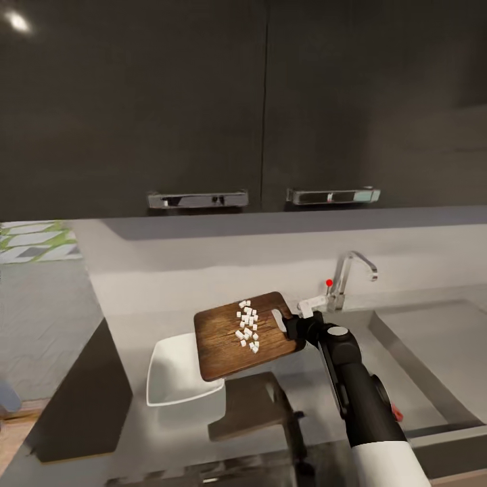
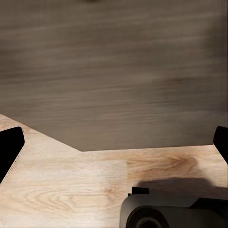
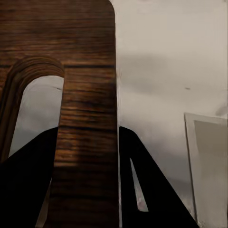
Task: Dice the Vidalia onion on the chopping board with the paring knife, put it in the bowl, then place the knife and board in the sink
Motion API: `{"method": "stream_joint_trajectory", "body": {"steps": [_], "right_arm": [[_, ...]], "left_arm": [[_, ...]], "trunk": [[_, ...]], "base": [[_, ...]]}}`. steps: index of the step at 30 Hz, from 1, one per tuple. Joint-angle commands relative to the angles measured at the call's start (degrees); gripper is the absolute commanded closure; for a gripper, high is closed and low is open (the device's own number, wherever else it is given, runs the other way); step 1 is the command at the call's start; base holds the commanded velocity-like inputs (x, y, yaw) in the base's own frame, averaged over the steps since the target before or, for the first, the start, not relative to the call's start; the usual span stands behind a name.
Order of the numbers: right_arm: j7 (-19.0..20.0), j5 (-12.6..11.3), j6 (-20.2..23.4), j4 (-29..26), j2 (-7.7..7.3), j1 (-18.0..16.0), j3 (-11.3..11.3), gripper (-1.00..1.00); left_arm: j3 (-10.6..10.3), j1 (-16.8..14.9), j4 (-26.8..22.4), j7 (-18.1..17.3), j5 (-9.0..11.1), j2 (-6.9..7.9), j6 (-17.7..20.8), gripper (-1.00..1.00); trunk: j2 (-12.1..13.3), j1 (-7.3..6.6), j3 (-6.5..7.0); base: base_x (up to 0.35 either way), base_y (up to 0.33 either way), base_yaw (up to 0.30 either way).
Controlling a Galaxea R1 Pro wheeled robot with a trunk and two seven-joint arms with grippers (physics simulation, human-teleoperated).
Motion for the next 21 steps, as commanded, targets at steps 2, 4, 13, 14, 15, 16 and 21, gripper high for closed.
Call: {"method": "stream_joint_trajectory", "body": {"steps": [2,4,13,14,15,16,21], "right_arm": [[0.4,0.5,0.2,-0.1,0.04,-0.1,0.0,1.0],[0.4,0.5,0.2,-0.1,0.04,-0.1,0.0,1.0],[0.4,0.5,0.2,-0.1,0.04,-0.1,0.0,1.0],[0.4,0.5,0.2,-0.1,0.04,-0.1,0.0,1.0],[0.4,0.5,0.2,-0.1,0.04,-0.1,0.0,1.0],[0.4,0.5,0.2,-0.1,0.04,-0.1,0.0,1.0],[0.5,0.5,0.2,-0.1,0.05,-0.1,0.0,1.0]], "left_arm": [[-0.5,0.0,-0.1,0.2,0.5,0.03,0.0,-1.0],[-0.5,0.0,-0.1,0.2,0.5,0.0,0.0,-1.0],[-0.5,0.0,-0.1,0.2,0.5,0.02,0.0,-1.0],[-0.5,0.0,-0.1,0.2,0.5,0.02,0.0,-1.0],[-0.5,0.0,-0.1,0.2,0.5,0.03,0.0,-1.0],[-0.5,0.0,-0.1,0.2,0.5,0.03,0.0,-1.0],[-0.5,0.0,-0.1,0.2,0.5,0.03,0.0,-1.0]], "trunk": [[-0.1,0.04,0.06],[-0.1,0.04,0.25],[-0.1,0.04,1.06],[-0.1,0.04,1.15],[-0.1,0.04,1.25],[-0.1,0.04,1.34],[-0.1,0.04,1.79]], "base": [[0.0,0.275,0.0],[0.0,0.275,0.0],[0.0,0.278,0.0],[0.0,0.289,0.0],[0.0,0.292,0.0],[0.0,0.293,0.0],[0.0,0.295,0.0]]}}
